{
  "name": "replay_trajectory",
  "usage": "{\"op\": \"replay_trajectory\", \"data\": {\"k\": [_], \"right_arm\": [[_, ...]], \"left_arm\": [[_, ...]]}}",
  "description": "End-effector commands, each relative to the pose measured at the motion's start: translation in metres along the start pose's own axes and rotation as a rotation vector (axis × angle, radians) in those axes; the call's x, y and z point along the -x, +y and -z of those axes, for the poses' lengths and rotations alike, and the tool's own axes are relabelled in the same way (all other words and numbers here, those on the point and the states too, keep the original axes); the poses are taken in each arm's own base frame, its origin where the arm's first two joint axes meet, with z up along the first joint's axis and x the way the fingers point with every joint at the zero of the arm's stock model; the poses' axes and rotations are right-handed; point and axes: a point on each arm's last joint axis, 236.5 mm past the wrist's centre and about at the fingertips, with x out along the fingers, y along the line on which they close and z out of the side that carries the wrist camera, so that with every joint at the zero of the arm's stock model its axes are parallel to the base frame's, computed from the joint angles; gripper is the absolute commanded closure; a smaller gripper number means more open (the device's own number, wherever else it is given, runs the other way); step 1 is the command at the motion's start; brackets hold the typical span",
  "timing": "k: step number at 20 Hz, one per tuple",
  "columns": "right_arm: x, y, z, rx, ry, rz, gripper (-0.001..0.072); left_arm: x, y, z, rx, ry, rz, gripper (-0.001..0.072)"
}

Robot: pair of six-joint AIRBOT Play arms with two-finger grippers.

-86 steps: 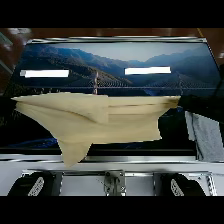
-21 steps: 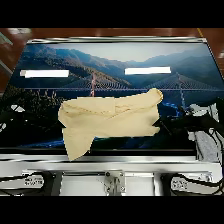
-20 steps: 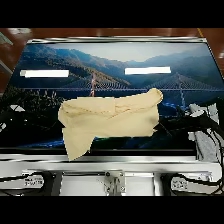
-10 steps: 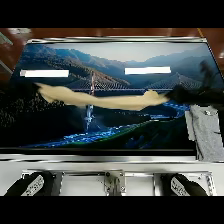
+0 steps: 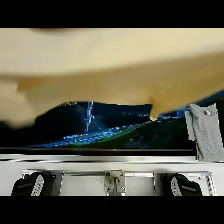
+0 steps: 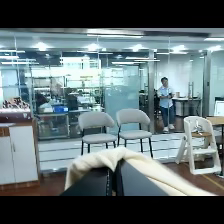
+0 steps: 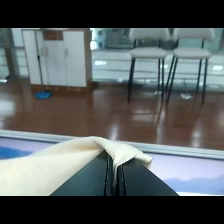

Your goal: Fold the shirts.

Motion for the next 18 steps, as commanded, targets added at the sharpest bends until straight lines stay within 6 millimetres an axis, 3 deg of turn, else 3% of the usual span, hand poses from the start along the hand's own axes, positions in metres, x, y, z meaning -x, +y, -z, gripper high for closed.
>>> {"op": "replay_trajectory", "data": {"k": [1, 5, 8, 9, 11, 15, 16, 18], "right_arm": [[0.055, 0.000, -0.014, 0.061, -0.036, 0.107, 0.0652], [0.071, -0.008, 0.003, 0.060, 0.036, 0.167, 0.0652], [0.074, -0.027, 0.038, 0.053, 0.186, 0.237, 0.0652], [0.074, -0.038, 0.066, 0.044, 0.316, 0.267, 0.0653], [0.076, -0.053, 0.140, -0.021, 0.664, 0.287, 0.0653], [0.050, -0.063, 0.271, -0.131, 1.140, 0.204, 0.0653], [0.039, -0.068, 0.303, -0.137, 1.212, 0.183, 0.0653], [-0.003, -0.078, 0.358, -0.173, 1.240, 0.156, 0.0653]], "left_arm": [[0.039, -0.009, -0.011, -0.022, 0.022, -0.047, 0.0664], [0.048, 0.007, 0.011, 0.031, 0.117, -0.132, 0.0664], [0.049, 0.013, 0.059, 0.031, 0.314, -0.140, 0.0664], [0.049, 0.015, 0.085, 0.040, 0.418, -0.136, 0.0664], [0.052, 0.019, 0.158, 0.077, 0.684, -0.105, 0.0664], [0.053, 0.033, 0.292, 0.229, 1.052, -0.086, 0.0664], [0.051, 0.037, 0.320, 0.263, 1.113, -0.088, 0.0664], [0.041, 0.043, 0.374, 0.328, 1.212, -0.073, 0.0664]]}}
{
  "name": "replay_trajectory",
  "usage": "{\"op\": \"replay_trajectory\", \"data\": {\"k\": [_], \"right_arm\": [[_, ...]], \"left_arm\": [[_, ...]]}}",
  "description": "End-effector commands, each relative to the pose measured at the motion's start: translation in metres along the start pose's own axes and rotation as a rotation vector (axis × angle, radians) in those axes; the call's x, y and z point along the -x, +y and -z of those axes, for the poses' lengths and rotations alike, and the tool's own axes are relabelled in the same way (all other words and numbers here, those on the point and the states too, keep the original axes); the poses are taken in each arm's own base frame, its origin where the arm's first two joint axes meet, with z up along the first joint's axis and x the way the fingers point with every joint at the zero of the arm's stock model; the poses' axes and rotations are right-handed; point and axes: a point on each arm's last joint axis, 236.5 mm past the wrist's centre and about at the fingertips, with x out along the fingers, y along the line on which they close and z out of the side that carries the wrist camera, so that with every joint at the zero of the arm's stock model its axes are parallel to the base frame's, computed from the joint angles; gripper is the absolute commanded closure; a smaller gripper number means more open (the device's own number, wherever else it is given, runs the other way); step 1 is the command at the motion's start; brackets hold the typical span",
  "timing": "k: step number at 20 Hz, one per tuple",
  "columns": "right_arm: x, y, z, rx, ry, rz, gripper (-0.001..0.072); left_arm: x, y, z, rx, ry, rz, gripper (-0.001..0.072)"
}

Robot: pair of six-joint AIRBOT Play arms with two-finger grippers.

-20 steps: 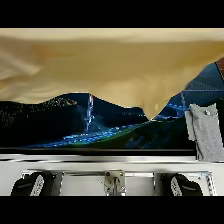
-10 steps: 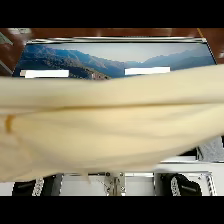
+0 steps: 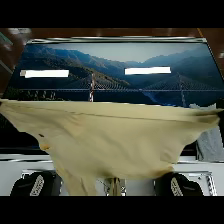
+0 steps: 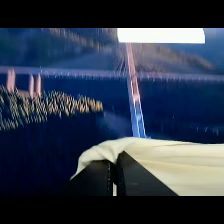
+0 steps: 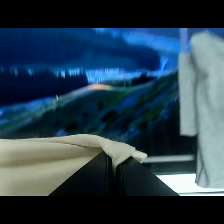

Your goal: Fold the shirts.

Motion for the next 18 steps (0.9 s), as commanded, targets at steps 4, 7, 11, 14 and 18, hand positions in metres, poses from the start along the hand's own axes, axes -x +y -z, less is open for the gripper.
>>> {"op": "replay_trajectory", "data": {"k": [4, 7, 11, 14, 18], "right_arm": [[-0.188, 0.016, -0.067, -0.004, -0.016, -0.104, 0.0653], [-0.245, 0.045, -0.117, 0.045, -0.175, -0.116, 0.0652], [-0.297, 0.056, -0.161, 0.031, -0.356, -0.100, 0.0652], [-0.325, 0.040, -0.174, -0.074, -0.422, -0.081, 0.0652], [-0.352, 0.033, -0.168, -0.122, -0.410, -0.072, 0.0652]], "left_arm": [[-0.162, 0.025, 0.033, 0.103, 0.225, 0.135, 0.0664], [-0.230, 0.032, 0.024, 0.073, 0.172, 0.116, 0.0664], [-0.299, 0.038, -0.005, 0.070, -0.016, 0.038, 0.0663], [-0.335, 0.039, -0.017, 0.114, -0.131, -0.010, 0.0664], [-0.375, 0.028, 0.017, 0.209, -0.072, -0.006, 0.0663]]}}
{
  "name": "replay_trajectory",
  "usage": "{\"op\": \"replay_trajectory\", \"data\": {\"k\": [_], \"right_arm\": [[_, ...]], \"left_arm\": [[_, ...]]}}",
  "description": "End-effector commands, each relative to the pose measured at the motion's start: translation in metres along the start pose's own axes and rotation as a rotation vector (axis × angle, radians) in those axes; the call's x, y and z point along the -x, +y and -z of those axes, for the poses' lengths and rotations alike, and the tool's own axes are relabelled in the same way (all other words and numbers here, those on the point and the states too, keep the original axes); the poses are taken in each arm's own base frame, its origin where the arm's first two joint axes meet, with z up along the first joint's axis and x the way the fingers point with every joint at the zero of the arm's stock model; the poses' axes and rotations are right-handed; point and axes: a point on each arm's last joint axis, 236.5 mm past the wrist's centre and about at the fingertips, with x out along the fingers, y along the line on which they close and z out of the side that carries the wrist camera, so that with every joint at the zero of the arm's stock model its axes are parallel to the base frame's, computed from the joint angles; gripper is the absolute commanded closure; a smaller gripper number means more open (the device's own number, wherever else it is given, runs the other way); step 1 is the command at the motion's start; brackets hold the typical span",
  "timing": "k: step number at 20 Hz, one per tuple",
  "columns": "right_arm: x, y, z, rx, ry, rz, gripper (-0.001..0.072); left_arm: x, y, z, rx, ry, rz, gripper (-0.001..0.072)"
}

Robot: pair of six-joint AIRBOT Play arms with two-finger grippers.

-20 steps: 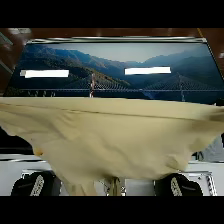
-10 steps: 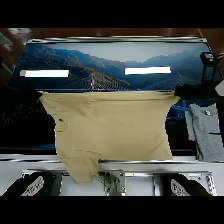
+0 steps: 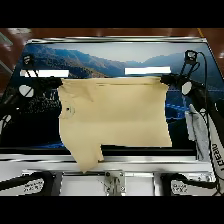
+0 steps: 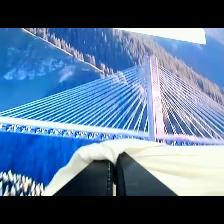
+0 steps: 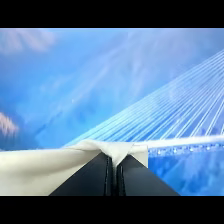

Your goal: Fold the shirts.

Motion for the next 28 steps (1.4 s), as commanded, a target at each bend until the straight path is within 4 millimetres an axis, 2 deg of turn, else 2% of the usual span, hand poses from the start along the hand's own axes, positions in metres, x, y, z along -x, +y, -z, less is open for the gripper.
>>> {"op": "replay_trajectory", "data": {"k": [1, 4, 6, 8, 10, 12, 13, 15, 19, 23, 24, 25, 26, 27, 28], "right_arm": [[-0.024, -0.006, 0.012, -0.039, -0.009, 0.014, 0.0652], [-0.030, -0.006, 0.041, -0.043, 0.090, 0.012, 0.0652], [-0.026, -0.007, 0.046, -0.016, 0.123, 0.015, 0.0652], [-0.016, -0.014, 0.058, 0.073, 0.195, 0.038, 0.0652], [-0.006, -0.018, 0.086, 0.086, 0.324, 0.046, 0.0652], [0.005, -0.020, 0.125, 0.082, 0.492, 0.047, 0.0652], [0.009, -0.022, 0.143, 0.084, 0.566, 0.050, 0.0652], [0.015, -0.025, 0.163, 0.089, 0.651, 0.056, 0.0652], [0.014, -0.024, 0.170, 0.066, 0.671, 0.057, 0.0652], [0.016, -0.021, 0.179, 0.040, 0.707, 0.051, 0.0651], [0.018, -0.021, 0.180, 0.041, 0.715, 0.051, 0.0599], [0.020, -0.021, 0.181, 0.041, 0.725, 0.051, 0.0340], [0.024, -0.022, 0.183, 0.056, 0.747, 0.051, 0.0130], [0.033, -0.027, 0.183, 0.097, 0.781, 0.058, 0.0119], [0.044, -0.036, 0.180, 0.146, 0.813, 0.084, 0.0118]], "left_arm": [[-0.033, -0.003, 0.024, 0.051, 0.011, -0.014, 0.0663], [-0.034, -0.001, 0.042, 0.060, 0.084, -0.007, 0.0663], [-0.027, 0.002, 0.049, 0.050, 0.148, 0.003, 0.0663], [-0.013, 0.004, 0.071, -0.078, 0.300, 0.025, 0.0664], [0.005, 0.009, 0.106, -0.174, 0.489, 0.026, 0.0664], [0.019, 0.008, 0.137, -0.170, 0.631, 0.043, 0.0664], [0.024, 0.008, 0.148, -0.151, 0.681, 0.044, 0.0664], [0.030, 0.010, 0.162, -0.118, 0.747, 0.034, 0.0664], [0.034, 0.013, 0.185, -0.045, 0.840, 0.011, 0.0663], [0.031, 0.004, 0.196, -0.035, 0.868, 0.016, 0.0663], [0.031, 0.002, 0.197, -0.033, 0.869, 0.022, 0.0659], [0.033, -0.002, 0.197, -0.019, 0.874, 0.032, 0.0563], [0.038, -0.002, 0.198, -0.013, 0.896, 0.037, 0.0317], [0.045, -0.002, 0.198, -0.009, 0.929, 0.041, 0.0174], [0.055, 0.000, 0.195, 0.001, 0.963, 0.045, 0.0168]]}}
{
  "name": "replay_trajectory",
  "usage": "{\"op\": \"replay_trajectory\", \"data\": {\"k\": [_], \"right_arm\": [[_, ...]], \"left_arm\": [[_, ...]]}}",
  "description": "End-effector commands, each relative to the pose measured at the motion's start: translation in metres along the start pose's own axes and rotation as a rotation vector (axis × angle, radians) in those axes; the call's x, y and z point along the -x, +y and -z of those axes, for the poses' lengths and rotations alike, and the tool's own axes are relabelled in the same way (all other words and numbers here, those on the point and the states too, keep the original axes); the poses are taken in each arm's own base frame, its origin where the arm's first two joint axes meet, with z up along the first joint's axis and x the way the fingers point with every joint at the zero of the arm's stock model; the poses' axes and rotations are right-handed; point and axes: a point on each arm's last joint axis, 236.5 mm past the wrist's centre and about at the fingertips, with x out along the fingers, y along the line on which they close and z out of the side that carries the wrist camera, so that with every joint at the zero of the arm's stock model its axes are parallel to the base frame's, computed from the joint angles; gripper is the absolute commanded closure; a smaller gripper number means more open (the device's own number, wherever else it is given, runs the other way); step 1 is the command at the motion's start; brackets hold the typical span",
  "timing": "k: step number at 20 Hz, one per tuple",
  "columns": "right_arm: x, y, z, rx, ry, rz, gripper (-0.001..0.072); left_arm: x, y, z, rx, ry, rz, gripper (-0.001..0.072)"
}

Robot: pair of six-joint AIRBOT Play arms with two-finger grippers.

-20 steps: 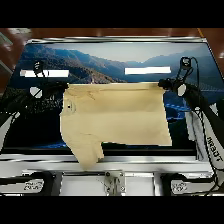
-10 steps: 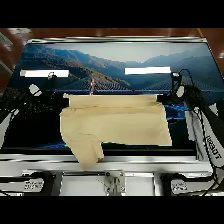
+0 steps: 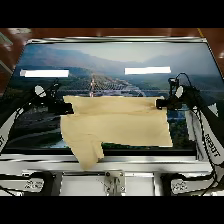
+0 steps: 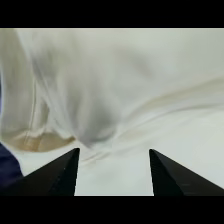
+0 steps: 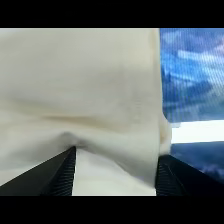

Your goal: Fold the shirts.

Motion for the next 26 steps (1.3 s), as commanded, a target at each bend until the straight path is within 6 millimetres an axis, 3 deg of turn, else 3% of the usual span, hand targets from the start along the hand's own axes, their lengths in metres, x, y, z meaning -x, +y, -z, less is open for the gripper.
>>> {"op": "replay_trajectory", "data": {"k": [1, 4, 7, 10, 13, 15, 19, 24, 26], "right_arm": [[0.027, -0.027, 0.021, 0.103, 0.110, 0.113, 0.0119], [0.080, -0.074, 0.034, 0.141, 0.124, 0.221, 0.0120], [0.112, -0.101, 0.070, -0.047, 0.156, 0.072, 0.0119], [0.125, -0.103, 0.072, -0.312, 0.031, -0.184, 0.0119], [0.131, -0.109, 0.061, -0.394, -0.046, -0.262, 0.0119], [0.131, -0.104, 0.059, -0.375, -0.044, -0.266, 0.0119], [0.134, -0.085, 0.060, -0.378, -0.016, -0.329, 0.0119], [0.136, -0.082, 0.104, -0.397, 0.175, -0.302, 0.0119], [0.137, -0.094, 0.130, -0.420, 0.281, -0.227, 0.0120]], "left_arm": [[0.020, 0.000, 0.022, 0.019, 0.109, 0.031, 0.0168], [0.062, 0.013, 0.042, 0.059, 0.128, 0.046, 0.0167], [0.092, 0.027, 0.077, 0.088, 0.114, 0.052, 0.0153], [0.078, 0.032, 0.130, 0.184, 0.116, 0.097, 0.0153], [0.051, 0.013, 0.158, 0.248, 0.109, 0.198, 0.0154], [0.039, -0.001, 0.155, 0.296, 0.077, 0.270, 0.0154], [0.037, -0.009, 0.120, 0.330, -0.069, 0.321, 0.0155], [0.036, -0.002, 0.096, 0.312, -0.174, 0.284, 0.0157], [0.036, 0.000, 0.090, 0.307, -0.205, 0.268, 0.0157]]}}
